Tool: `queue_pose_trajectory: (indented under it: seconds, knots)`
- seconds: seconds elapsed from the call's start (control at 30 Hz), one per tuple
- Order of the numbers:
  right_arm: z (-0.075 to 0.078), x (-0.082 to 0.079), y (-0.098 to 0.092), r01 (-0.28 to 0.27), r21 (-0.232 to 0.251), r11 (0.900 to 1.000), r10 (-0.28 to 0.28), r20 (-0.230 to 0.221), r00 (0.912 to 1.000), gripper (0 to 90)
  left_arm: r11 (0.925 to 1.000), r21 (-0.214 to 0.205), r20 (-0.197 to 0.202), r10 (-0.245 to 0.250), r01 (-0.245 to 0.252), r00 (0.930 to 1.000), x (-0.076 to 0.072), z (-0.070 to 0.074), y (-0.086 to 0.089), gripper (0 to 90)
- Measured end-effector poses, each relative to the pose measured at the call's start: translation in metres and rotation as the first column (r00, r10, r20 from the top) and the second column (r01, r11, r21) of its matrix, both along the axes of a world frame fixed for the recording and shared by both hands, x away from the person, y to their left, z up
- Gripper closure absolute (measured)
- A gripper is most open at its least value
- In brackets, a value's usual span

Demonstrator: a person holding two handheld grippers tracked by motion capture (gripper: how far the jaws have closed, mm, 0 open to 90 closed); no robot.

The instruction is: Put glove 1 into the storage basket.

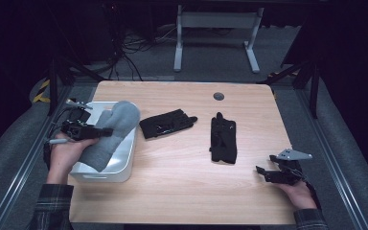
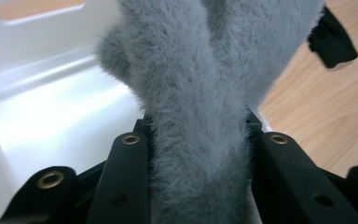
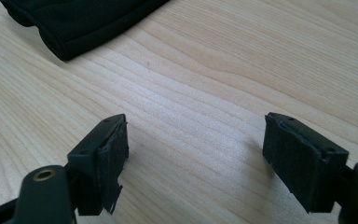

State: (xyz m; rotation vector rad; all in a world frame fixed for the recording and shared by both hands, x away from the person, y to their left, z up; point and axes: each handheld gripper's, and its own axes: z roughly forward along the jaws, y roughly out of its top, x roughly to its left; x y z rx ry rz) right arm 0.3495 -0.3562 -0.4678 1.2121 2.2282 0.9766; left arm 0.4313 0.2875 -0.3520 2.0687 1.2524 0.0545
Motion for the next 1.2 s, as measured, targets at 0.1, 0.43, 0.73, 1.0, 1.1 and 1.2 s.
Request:
queue_pose_trajectory:
  seconds: [0.1,0.43,0.73,1.0,1.1,1.2]
  knots:
    - [0.0,0.0,0.0,0.0,0.0,1.0,0.0,0.0,1.0,22.8,0.9998,-0.001,-0.03,0.017,-0.017,0.9994,0.004,-0.011,0.005,67.2]
    - [0.0,0.0,0.0,0.001,0.0,1.0,-0.001,0.0,1.0,22.8,0.9961,0.055,-0.122,0.076,-0.069,0.9897,0.016,-0.042,0.008,65.5]
    - [0.0,0.0,0.0,0.0,0.0,1.0,0.0,0.0,1.0,22.8,0.9864,0.143,-0.16,0.105,-0.082,0.9815,0.024,-0.059,0.006,51.5]
    - [0.0,0.0,0.0,0.001,0.0,1.0,-0.001,0.0,1.0,22.7,0.9701,0.213,-0.095,0.139,-0.116,0.9857,0.022,-0.054,0.005,29.2]
    - [0.0,0.0,0.0,0.001,-0.001,1.0,-0.001,0.0,1.0,22.7,0.9665,0.223,-0.072,0.146,-0.127,0.9866,0.021,-0.05,0.006,22.0]
    - [0.0,0.0,0.0,0.002,0.0,1.0,-0.002,0.001,1.0,22.7,0.9692,0.21,-0.047,0.141,-0.129,0.9889,0.017,-0.045,0.005,20.3]
